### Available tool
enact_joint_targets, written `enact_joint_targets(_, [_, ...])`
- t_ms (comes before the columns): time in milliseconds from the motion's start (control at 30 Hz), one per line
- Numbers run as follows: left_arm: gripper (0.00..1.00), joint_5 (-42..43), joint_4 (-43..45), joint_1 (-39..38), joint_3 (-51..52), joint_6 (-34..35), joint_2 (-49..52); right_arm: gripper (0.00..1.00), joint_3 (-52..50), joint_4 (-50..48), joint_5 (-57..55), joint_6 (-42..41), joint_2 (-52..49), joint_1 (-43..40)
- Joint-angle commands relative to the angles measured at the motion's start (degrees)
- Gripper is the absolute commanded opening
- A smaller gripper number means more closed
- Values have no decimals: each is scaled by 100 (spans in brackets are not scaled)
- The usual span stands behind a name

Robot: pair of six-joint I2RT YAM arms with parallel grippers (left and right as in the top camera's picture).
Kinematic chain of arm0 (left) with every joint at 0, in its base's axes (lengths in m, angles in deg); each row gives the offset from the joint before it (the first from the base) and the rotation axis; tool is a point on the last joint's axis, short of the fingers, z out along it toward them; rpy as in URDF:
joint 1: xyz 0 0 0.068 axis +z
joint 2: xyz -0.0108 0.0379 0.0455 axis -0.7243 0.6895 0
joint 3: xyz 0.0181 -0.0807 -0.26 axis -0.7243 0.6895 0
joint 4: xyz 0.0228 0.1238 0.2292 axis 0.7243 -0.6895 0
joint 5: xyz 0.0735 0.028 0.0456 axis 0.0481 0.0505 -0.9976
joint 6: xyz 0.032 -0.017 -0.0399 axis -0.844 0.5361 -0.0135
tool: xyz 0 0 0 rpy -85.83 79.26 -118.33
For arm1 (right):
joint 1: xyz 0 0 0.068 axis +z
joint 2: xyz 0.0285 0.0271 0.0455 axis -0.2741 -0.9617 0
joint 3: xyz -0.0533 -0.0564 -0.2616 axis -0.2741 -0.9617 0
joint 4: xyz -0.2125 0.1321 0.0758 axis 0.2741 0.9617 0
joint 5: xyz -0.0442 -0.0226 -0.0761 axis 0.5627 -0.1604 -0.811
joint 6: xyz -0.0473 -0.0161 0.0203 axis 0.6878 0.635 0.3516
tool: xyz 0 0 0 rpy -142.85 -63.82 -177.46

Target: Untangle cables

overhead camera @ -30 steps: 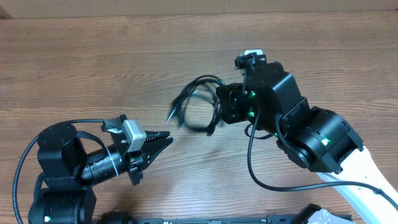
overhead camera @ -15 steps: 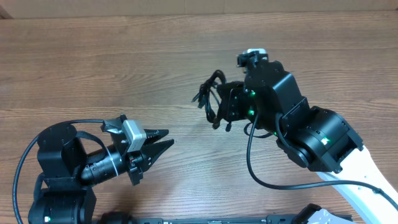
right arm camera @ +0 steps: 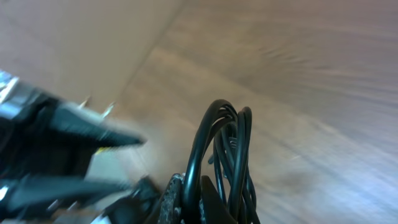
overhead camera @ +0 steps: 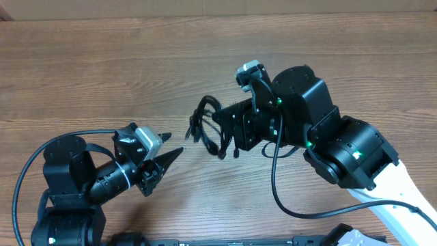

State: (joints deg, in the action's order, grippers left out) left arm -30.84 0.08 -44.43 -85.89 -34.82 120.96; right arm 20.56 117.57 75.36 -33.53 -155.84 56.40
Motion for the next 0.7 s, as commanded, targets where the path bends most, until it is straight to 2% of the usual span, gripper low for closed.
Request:
enact_joint_targets(0, [38, -299, 127, -13, -26, -177, -50, 4, 179, -33, 994, 83, 48, -9])
enact_joint_targets(167, [40, -293, 133, -13, -26, -236, -50, 4, 179, -101, 1727, 87, 85, -9])
enact_joint_targets(367, [52, 83, -31, -13, -26, -643, -50, 4, 210, -295, 2402, 63, 136, -9])
enact_joint_targets(533, [53, 96, -181, -13, -20, -857, -31, 4, 267, -358, 2905, -111, 136, -9])
enact_joint_targets(600, [48, 96, -177, -13, -11, -857, 2, 4, 267, -372, 3034, -111, 136, -9])
enact_joint_targets(667, [20, 96, -177, -13, -4, -857, 42, 4, 267, -376, 3097, -131, 136, -9])
